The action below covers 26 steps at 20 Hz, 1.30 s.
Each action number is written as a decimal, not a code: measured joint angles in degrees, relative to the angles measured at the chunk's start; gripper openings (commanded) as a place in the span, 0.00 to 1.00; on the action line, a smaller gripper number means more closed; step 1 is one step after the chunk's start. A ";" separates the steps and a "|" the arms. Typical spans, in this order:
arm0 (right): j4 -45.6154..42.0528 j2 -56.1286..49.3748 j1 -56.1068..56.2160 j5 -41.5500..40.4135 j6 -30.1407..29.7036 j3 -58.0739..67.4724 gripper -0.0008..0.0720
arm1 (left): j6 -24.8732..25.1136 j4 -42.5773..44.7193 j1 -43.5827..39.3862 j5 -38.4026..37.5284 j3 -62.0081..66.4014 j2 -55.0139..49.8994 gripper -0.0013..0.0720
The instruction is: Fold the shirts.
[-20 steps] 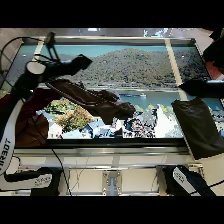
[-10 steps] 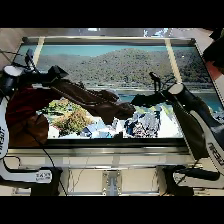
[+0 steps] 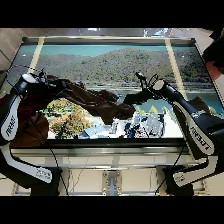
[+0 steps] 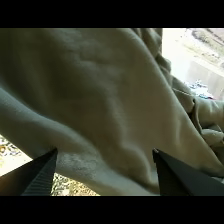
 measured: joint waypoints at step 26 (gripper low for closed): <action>-7.80 2.91 0.11 8.44 1.03 10.88 0.03 | 2.95 -11.26 -1.46 8.04 0.66 0.66 0.03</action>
